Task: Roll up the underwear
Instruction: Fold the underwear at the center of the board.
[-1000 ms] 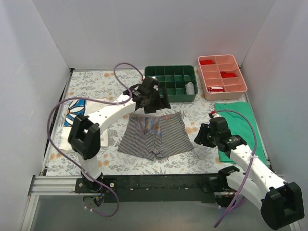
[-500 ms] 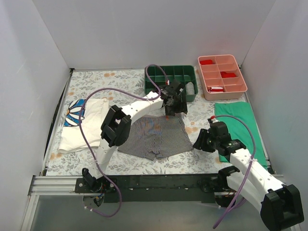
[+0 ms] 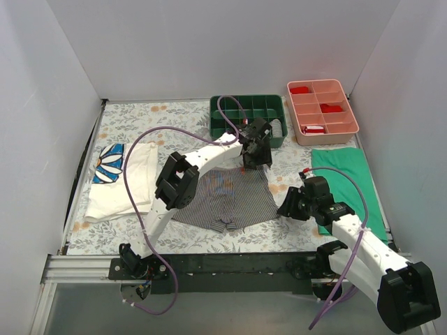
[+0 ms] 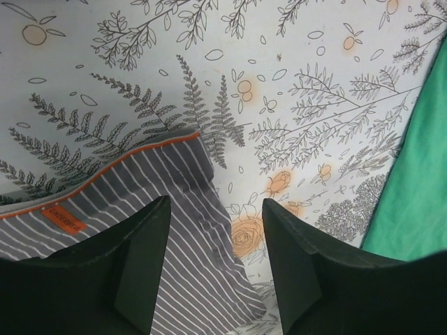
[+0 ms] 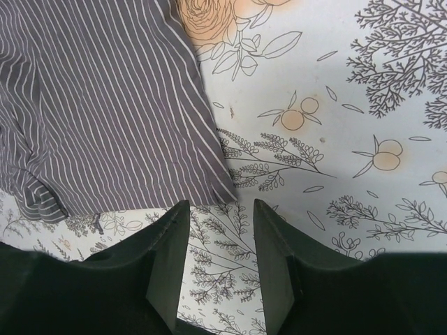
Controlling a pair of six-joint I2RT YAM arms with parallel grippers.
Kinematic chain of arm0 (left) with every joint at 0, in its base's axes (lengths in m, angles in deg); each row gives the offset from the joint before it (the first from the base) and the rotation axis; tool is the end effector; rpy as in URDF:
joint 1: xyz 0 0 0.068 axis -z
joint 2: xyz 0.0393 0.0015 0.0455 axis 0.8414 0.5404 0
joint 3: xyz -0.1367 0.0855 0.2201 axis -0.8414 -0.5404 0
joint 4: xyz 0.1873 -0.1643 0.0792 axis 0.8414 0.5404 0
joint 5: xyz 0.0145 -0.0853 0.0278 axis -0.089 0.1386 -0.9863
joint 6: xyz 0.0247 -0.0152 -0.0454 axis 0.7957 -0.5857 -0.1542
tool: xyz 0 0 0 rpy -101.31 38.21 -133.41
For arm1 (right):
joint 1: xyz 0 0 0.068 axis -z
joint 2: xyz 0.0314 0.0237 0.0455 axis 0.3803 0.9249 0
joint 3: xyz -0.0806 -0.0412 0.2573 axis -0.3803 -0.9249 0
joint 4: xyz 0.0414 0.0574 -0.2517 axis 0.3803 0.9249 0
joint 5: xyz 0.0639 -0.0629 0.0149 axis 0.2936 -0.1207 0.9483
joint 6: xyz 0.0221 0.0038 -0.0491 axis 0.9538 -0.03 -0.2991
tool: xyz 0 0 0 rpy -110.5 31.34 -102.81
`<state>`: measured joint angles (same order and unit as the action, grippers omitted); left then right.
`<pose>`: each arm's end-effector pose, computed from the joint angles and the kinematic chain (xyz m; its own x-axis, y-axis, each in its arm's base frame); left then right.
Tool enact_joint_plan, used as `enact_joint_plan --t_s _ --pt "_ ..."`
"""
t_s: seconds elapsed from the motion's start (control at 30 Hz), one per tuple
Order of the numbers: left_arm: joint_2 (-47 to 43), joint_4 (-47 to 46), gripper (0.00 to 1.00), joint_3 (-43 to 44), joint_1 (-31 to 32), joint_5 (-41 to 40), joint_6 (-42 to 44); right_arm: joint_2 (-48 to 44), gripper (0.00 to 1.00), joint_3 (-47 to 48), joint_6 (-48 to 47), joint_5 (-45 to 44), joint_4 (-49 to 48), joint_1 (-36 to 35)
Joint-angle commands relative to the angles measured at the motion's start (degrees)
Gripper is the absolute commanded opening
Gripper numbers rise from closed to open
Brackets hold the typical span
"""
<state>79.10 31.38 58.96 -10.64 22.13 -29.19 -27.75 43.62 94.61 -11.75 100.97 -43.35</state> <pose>0.3520 -0.3742 0.1945 -0.7959 -0.6047 -0.0302 -0.5176 0.7054 -0.4844 0.1521 0.0636 0.1676 -0.8223 0.2347 -0.5183 -0.0156 0.9013 0.4329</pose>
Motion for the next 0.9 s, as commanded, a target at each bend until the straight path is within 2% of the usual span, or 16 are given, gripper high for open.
enact_joint_plan --t_s 0.0,0.5,0.87 --pt "1.5 1.9 0.54 3.5 0.2 -0.8 0.0 -0.3 0.49 -0.3 -0.9 1.4 -3.3 0.3" --pt "4.8 2.4 0.53 6.2 0.2 -0.8 0.1 5.0 0.49 -1.7 -1.2 3.8 -7.2 0.3" --pt "5.8 2.7 0.33 6.2 0.2 -0.8 0.2 7.1 0.40 -2.3 -1.4 5.3 -8.7 0.3"
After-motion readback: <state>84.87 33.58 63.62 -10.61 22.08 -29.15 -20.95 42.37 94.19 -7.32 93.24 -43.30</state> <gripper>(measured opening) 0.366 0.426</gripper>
